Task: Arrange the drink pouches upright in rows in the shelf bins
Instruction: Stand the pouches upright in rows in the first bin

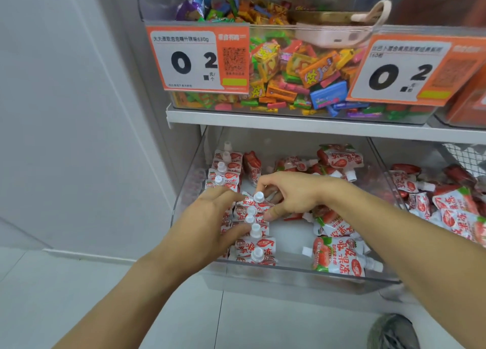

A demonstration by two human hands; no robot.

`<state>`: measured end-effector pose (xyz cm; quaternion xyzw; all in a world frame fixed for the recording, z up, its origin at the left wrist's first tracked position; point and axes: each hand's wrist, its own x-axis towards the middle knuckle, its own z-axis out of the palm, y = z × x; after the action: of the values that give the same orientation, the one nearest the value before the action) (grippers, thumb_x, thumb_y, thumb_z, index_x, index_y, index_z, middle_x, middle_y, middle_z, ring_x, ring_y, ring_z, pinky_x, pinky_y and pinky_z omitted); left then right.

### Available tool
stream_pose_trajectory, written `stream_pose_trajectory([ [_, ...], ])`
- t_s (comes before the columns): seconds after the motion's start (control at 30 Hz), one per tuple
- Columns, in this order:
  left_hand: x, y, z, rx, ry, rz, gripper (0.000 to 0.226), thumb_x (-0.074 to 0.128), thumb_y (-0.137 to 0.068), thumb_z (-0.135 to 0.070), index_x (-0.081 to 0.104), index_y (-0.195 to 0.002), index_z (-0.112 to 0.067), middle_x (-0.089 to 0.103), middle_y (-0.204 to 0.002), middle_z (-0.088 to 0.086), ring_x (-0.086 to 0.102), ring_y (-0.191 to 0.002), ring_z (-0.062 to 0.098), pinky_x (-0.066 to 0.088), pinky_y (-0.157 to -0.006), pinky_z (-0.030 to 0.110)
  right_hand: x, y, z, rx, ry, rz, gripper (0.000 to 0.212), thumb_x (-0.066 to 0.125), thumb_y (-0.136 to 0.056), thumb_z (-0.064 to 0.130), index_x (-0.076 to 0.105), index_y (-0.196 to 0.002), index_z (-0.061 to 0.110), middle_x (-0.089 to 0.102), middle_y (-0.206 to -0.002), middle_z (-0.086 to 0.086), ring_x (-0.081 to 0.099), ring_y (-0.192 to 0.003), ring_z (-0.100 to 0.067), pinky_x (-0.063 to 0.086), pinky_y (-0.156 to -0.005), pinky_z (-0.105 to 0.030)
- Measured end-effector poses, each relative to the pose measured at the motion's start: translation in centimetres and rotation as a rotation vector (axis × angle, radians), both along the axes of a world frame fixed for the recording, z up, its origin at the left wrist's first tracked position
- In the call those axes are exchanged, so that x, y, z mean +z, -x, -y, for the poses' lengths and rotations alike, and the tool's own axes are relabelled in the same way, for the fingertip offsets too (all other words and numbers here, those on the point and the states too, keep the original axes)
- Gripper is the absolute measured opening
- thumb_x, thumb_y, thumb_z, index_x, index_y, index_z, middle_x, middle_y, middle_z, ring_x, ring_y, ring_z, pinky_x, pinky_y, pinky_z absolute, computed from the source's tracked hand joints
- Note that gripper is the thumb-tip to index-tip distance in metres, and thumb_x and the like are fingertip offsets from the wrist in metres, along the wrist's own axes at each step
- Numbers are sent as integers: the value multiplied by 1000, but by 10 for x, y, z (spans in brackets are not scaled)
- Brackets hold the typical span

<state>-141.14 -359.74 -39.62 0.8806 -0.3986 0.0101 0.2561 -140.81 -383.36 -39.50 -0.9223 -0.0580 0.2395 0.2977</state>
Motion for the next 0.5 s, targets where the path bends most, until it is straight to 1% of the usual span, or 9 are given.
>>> stream_pose_trajectory([
  [0.1,4,0,11,-74,32,-124,71,64,-78,-59,41,-138,-28,42,-129,-21,35,-113,-12,24,-92,-3,8,-6,1,36,5,-103,39,76,-86,31,56,-119,33,59,-126,13,57,-111,-2,44,-104,-34],
  [0.17,4,0,19,-110,3,-188,75,63,-81,-58,33,-143,-28,39,-133,-21,30,-114,-14,19,-87,-8,17,-10,4,70,59,-191,49,69,-92,24,52,-139,27,52,-142,12,50,-127,-3,39,-110,-32],
  [0.2,2,-1,23,-116,-33,-177,75,61,-83,-58,31,-145,-27,41,-137,-18,33,-118,-9,21,-89,-5,21,-12,6,79,82,-204,50,65,-93,20,52,-141,26,53,-142,12,50,-127,-4,40,-108,-30],
  [0.27,-2,-6,28,-98,-110,-149,74,57,-85,-61,31,-144,-26,45,-142,-7,40,-126,6,31,-94,11,25,-15,11,-8,60,-144,40,60,-96,13,58,-135,22,64,-123,9,61,-105,-4,48,-91,-23],
  [0.3,-3,-7,29,-83,-136,-155,72,56,-85,-62,33,-143,-26,47,-141,-5,43,-126,10,34,-95,17,23,-18,11,-130,8,-47,34,60,-97,13,60,-130,18,67,-114,5,63,-91,-6,50,-79,-20],
  [0.33,-4,-9,30,-75,-149,-165,71,56,-84,-63,36,-141,-26,49,-139,-5,45,-125,11,36,-95,19,19,-23,10,-260,-8,89,31,62,-96,18,59,-127,17,68,-111,1,63,-85,-10,50,-72,-20],
  [0.4,-3,-10,31,-79,-160,-167,68,55,-84,-64,39,-139,-26,51,-137,-5,48,-122,11,38,-93,20,9,-34,6,-419,90,308,47,69,-89,37,53,-129,20,66,-117,-1,63,-96,-18,48,-77,-25],
  [0.47,-2,-9,32,-86,-161,-164,67,55,-85,-63,40,-138,-25,52,-136,-4,48,-121,11,40,-94,21,0,-42,-4,-406,287,352,70,73,-79,54,46,-134,20,63,-121,-2,62,-107,-24,51,-84,-31],
  [0.5,-1,-9,32,-86,-159,-162,66,55,-85,-63,40,-138,-25,52,-135,-4,49,-121,11,41,-95,22,-5,-47,-9,-376,402,345,74,74,-76,59,47,-133,19,63,-120,-3,62,-107,-26,52,-83,-33],
])
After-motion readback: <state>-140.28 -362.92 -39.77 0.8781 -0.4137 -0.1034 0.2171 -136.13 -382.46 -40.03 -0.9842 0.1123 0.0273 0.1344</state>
